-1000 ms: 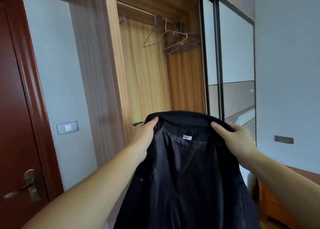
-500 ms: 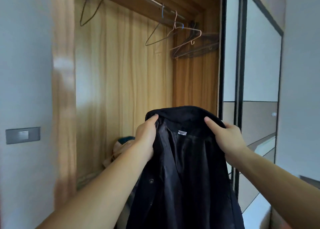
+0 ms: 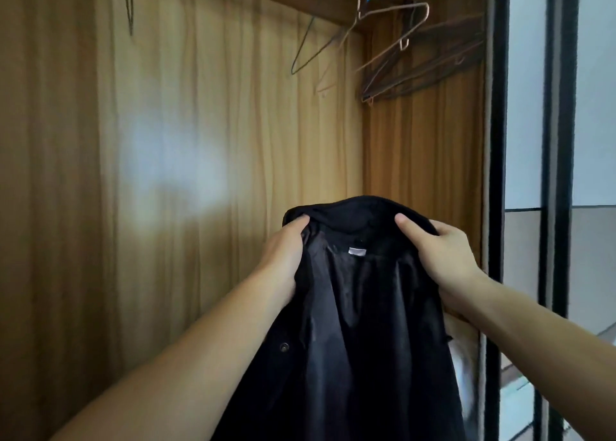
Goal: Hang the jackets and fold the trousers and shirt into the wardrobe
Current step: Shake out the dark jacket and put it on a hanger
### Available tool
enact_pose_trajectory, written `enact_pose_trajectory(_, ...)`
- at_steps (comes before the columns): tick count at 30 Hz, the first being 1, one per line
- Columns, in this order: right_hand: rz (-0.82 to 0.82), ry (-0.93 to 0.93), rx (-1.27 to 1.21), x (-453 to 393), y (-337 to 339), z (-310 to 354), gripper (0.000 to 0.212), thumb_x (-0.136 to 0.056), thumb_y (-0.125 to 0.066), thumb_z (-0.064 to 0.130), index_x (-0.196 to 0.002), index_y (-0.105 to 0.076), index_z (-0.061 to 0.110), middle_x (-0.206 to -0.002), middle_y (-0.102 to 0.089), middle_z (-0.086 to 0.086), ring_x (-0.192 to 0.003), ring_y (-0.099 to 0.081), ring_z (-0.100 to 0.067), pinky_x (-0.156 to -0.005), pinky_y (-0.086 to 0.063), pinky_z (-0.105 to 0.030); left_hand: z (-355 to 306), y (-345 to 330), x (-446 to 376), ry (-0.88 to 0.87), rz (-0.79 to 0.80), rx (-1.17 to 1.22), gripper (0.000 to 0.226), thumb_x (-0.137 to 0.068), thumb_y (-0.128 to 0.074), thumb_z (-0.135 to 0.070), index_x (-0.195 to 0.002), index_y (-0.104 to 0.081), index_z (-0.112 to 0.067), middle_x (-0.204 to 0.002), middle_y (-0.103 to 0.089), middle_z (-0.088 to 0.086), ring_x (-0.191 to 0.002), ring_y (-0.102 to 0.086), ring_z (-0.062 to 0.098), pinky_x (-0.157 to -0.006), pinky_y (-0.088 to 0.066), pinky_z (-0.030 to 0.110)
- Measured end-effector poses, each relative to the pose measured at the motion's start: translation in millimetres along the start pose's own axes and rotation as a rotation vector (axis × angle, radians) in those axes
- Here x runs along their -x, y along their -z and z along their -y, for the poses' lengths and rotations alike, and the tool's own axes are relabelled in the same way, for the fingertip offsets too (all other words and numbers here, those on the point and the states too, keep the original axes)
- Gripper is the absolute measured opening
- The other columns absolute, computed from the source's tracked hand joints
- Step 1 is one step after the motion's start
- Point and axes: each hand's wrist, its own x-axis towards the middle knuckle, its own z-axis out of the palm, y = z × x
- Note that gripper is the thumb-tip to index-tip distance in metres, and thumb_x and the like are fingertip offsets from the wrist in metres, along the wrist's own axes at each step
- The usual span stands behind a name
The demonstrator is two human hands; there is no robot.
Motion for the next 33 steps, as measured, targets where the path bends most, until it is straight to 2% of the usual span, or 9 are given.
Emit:
enact_pose_trajectory(3, 0.074, -0.003, -0.086, -36, 1, -3, 0.02, -0.084, -0.074, 0.033, -0.09, -0.076, 0.014, -0.086, -0.077, -0.004, -0.079, -0.075, -0.02, -0.062, -0.058, -0.027, -15, -5, -4, -0.108, -0.01, -0.015, 0.023, -0.092, -0.061, -0.037, -0.08, -0.067, -0.017, -0.051, -0.068, -0.004, -0.038, -0.063, 0.012, -0.029, -0.038, 0.015)
enact_pose_trajectory(5, 0.143, 0.003, -0.152, -60, 1, -2, 0.017, -0.084, -0.075, 0.032, -0.085, -0.078, 0.015, -0.086, -0.077, -0.005, -0.078, -0.075, -0.021, -0.058, -0.057, -0.025, -28, -10, -6, -0.152, -0.065, -0.073, 0.024, -0.091, -0.062, -0.035, -0.077, -0.065, -0.016, -0.049, -0.067, -0.004, -0.037, -0.062, 0.011, -0.028, -0.036, 0.016)
enact_pose_trajectory(10, 0.296, 0.02, -0.256, -117, -6, 7, 0.009, -0.083, -0.075, 0.031, -0.081, -0.079, 0.023, -0.085, -0.077, -0.007, -0.078, -0.075, -0.023, -0.067, -0.058, -0.031, -69, -19, -12, -0.144, -0.053, -0.213, 0.033, -0.079, -0.072, -0.038, -0.099, -0.077, -0.012, -0.094, -0.076, 0.011, -0.079, -0.075, 0.026, -0.056, -0.056, 0.027)
enact_pose_trajectory(13, 0.344, 0.018, -0.288, -144, -15, 16, 0.009, -0.081, -0.077, 0.029, -0.08, -0.079, 0.021, -0.085, -0.077, -0.007, -0.077, -0.075, -0.024, -0.075, -0.057, -0.036, -93, -23, -6, -0.194, -0.005, -0.321, 0.039, -0.071, -0.08, -0.043, -0.099, -0.078, -0.016, -0.104, -0.075, 0.012, -0.091, -0.073, 0.028, -0.065, -0.057, 0.029)
enact_pose_trajectory(18, 0.415, 0.049, -0.259, -176, -40, 28, 0.014, -0.078, -0.079, 0.033, -0.081, -0.079, 0.019, -0.085, -0.077, -0.006, -0.079, -0.075, -0.025, -0.083, -0.058, -0.044, -132, -36, -8, -0.355, -0.292, -0.319, 0.047, -0.078, -0.071, -0.055, -0.096, -0.076, -0.012, -0.079, -0.077, 0.002, -0.063, -0.073, 0.016, -0.042, -0.048, 0.016)
enact_pose_trajectory(23, 0.488, 0.114, -0.114, -189, -78, 29, 0.027, -0.079, -0.075, 0.044, -0.073, -0.078, 0.018, -0.075, -0.076, -0.005, -0.068, -0.074, -0.023, -0.073, -0.059, -0.037, -160, -24, -21, -0.526, -0.399, -0.265, 0.028, -0.091, -0.063, -0.042, -0.081, -0.064, -0.016, -0.047, -0.065, -0.011, -0.037, -0.06, 0.002, -0.03, -0.036, 0.011)
enact_pose_trajectory(28, 0.628, 0.204, 0.107, -186, -134, 16, 0.045, -0.082, -0.062, 0.059, -0.077, -0.078, 0.017, -0.077, -0.076, 0.002, -0.072, -0.072, -0.012, -0.077, -0.055, -0.032, -183, 10, -31, -0.562, -0.462, -0.216, 0.027, -0.093, -0.06, -0.037, -0.085, -0.066, -0.012, -0.053, -0.069, -0.006, -0.043, -0.064, 0.008, -0.032, -0.038, 0.012)
enact_pose_trajectory(31, 0.676, 0.24, 0.143, -179, -180, 19, 0.041, -0.084, -0.058, 0.062, -0.074, -0.078, 0.028, -0.075, -0.075, 0.011, -0.069, -0.069, 0.0, -0.069, -0.05, -0.023, -202, 32, -33, -0.586, -0.534, -0.22, 0.027, -0.092, -0.061, -0.036, -0.082, -0.06, -0.012, -0.052, -0.067, -0.005, -0.042, -0.062, 0.007, -0.031, -0.036, 0.012)
enact_pose_trajectory(33, 0.68, 0.264, 0.15, -177, -212, 25, 0.05, -0.085, -0.056, 0.062, -0.074, -0.077, 0.019, -0.074, -0.074, 0.003, -0.068, -0.07, -0.007, -0.065, -0.048, -0.023, -220, 49, -35, -0.609, -0.588, -0.222, 0.024, -0.091, -0.062, -0.036, -0.085, -0.059, -0.012, -0.067, -0.067, -0.002, -0.055, -0.063, 0.011, -0.038, -0.042, 0.017)
